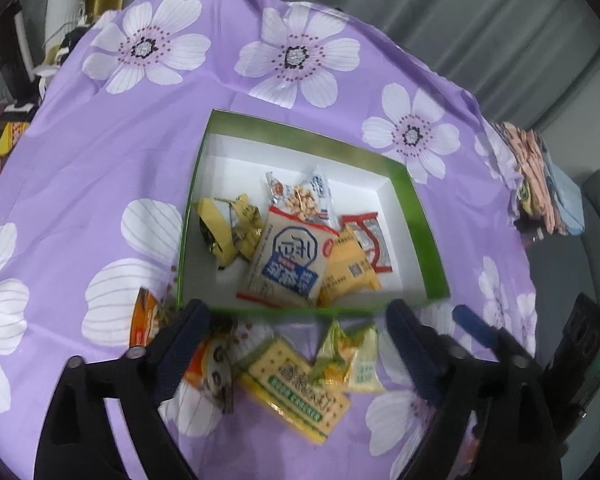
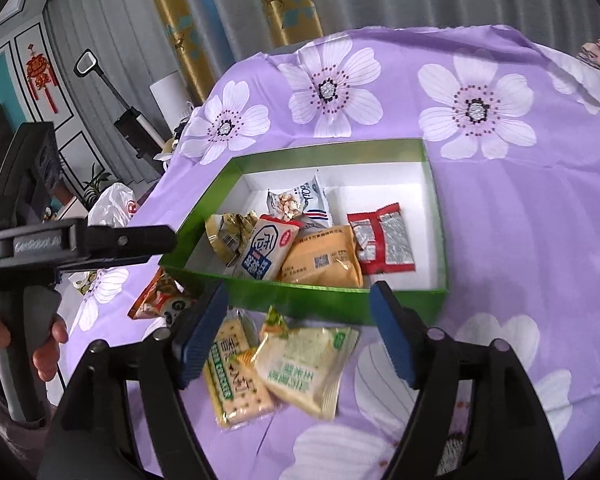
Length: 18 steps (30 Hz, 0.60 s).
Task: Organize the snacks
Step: 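Withdraw the right tool and move it toward the green corn snack bag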
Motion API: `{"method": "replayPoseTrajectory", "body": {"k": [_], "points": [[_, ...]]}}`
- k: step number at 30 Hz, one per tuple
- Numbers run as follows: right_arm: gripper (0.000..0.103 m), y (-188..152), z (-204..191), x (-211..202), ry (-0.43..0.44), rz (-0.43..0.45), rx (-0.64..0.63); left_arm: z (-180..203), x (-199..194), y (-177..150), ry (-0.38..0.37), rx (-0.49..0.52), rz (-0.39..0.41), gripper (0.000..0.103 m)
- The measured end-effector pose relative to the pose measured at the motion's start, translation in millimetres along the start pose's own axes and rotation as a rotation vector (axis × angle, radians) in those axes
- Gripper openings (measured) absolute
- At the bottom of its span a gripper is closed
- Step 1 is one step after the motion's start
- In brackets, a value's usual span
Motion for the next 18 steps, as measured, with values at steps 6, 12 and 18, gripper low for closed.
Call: {"method": "replayPoseTrajectory", "body": {"k": [6,12,18], "points": [[0.085,-12,-1,-22,-0.051,0.004,-0.017,8,-16,-23,0.021,0.049,0.009,0.094],[0.085,-24,-5,-41,-0.068,0.007,-0.026,14,-26,-48,0.026,0.077,-0.005,0.094],[0.085,-31,-10,-56,-0.066,0.015,-0.029,13,-35,-73,0.017,0.056,-0.04,0.094]]}}
Point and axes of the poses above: each gripper's, at about its wrist camera, not at the fingertips, and x roughly the way its jaws point, z to its right, y to its top, the point moved 8 cm from there along x, roughly the way its jaws point, and after that the axes turned 5 degrees about z, right-handed, at the moved point
